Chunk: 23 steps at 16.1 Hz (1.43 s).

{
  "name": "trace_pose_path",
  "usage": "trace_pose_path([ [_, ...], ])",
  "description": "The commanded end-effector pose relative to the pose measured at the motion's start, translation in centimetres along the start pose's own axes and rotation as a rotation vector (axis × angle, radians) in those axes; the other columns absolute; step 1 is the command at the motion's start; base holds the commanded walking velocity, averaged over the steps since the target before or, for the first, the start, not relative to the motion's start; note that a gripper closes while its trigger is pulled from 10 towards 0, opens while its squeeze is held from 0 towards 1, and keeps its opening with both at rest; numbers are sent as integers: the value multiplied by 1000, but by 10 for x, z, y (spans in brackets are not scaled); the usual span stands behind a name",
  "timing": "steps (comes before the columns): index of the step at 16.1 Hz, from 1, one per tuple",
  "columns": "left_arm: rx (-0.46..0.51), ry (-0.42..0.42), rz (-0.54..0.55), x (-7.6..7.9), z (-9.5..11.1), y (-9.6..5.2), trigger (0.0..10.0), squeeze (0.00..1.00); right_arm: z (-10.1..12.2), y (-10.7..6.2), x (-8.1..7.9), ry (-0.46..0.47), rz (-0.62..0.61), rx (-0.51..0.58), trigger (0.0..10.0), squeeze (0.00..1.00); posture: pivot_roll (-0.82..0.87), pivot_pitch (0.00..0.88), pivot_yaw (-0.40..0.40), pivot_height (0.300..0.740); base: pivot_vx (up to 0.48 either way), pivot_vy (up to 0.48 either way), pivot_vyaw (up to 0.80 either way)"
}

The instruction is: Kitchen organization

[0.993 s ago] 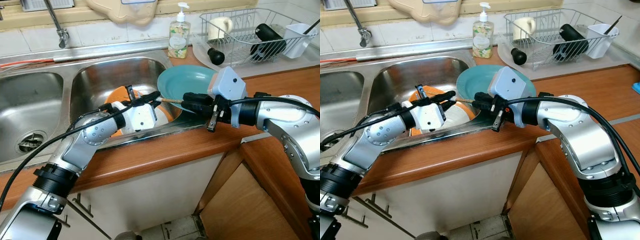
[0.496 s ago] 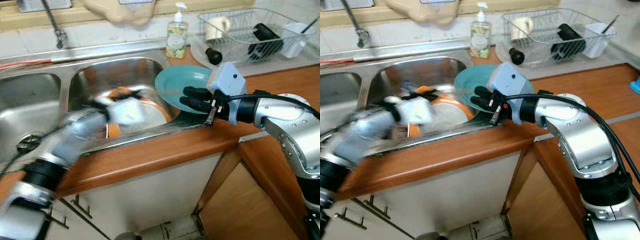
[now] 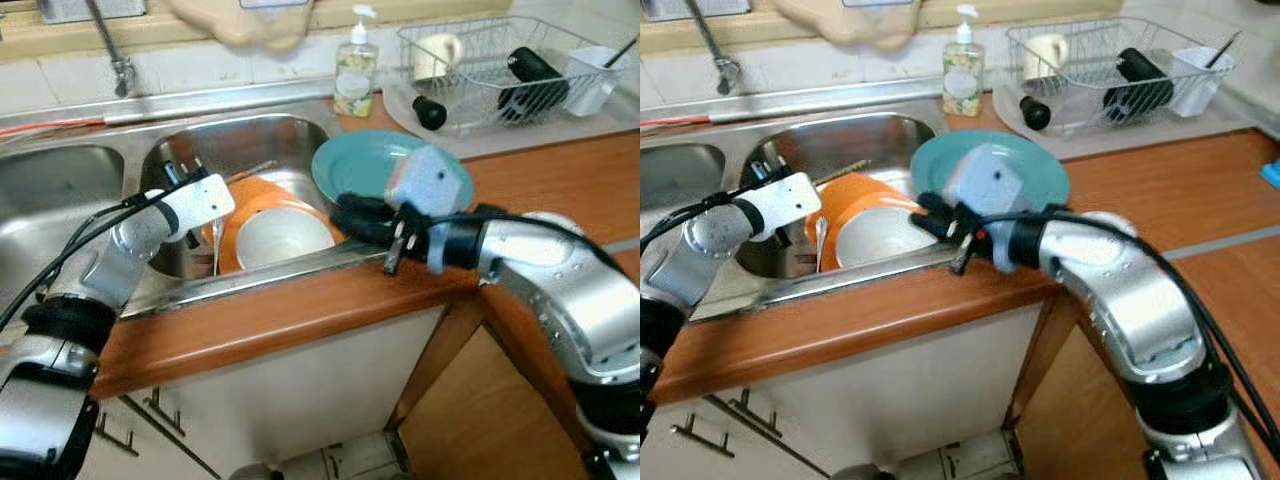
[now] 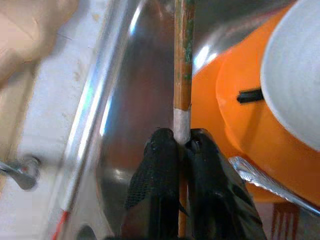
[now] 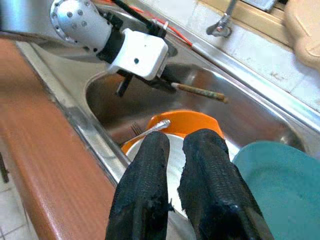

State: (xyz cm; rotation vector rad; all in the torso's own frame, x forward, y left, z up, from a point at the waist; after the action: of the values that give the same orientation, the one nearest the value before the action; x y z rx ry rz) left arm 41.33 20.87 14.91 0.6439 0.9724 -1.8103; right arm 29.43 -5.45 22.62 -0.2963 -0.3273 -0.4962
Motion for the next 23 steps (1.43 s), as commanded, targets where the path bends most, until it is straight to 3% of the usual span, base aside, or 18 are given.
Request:
trace_pose_path([
  [1,-76,-42,-44,7,-10,6,7059,0,-3,8,-15,18,22,-4,10000,0,-38,0,62,740,0,0,0],
  [2,-86,-43,-56,9,-9,10,10000,0,-5,11,-20,27,26,-8,10000,0,-37,0,62,740,0,0,0],
  [4,-112,-61,-89,15,-10,15,10000,0,-7,14,-23,41,24,-10,10000,0,-36,0,61,740,0,0,0],
  [5,-119,-69,-104,18,-10,17,10000,655,-8,15,-23,43,19,-12,10000,0,-37,0,62,740,0,0,0],
  [6,-125,-70,-109,19,-10,19,10000,1000,-8,15,-22,43,11,-17,10000,0,-37,0,62,740,0,0,0],
  [9,-166,-110,-183,32,-14,22,10000,1000,-11,16,-19,49,-14,-27,10000,0,-40,0,64,740,0,0,0],
  [18,-140,-154,-145,28,-11,24,10000,1000,-18,13,8,100,-151,-58,10000,0,-45,0,64,740,0,0,0],
  [19,-92,-214,-98,21,-3,26,10000,1000,-21,10,25,155,-256,-63,10000,75,-47,0,63,740,0,0,0],
  [20,-61,-261,-67,16,1,26,10000,1000,-24,7,36,189,-320,-68,10000,259,-47,0,63,740,0,0,0],
  [21,-32,-325,-37,11,5,27,10000,1000,-27,3,47,219,-376,-74,10000,1000,-47,0,63,740,0,0,0],
  [23,35,-471,57,-4,9,24,10000,992,-38,-11,73,295,-513,-102,10000,1000,-49,0,61,740,0,0,0],
])
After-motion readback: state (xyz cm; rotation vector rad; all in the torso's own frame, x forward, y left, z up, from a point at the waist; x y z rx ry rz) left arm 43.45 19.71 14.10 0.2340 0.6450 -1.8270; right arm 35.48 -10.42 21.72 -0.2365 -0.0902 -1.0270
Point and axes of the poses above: a point about 5 cm out from each wrist's last joint towards the gripper, its own y axis pointing out of the wrist towards the gripper, its own z axis along the axis of the wrist's last joint, x = y × z, the point moved 5 cm from there along y, pointing out of the wrist towards the gripper, and after that the axes turned 5 degrees about -y, right-handed, at the moved point
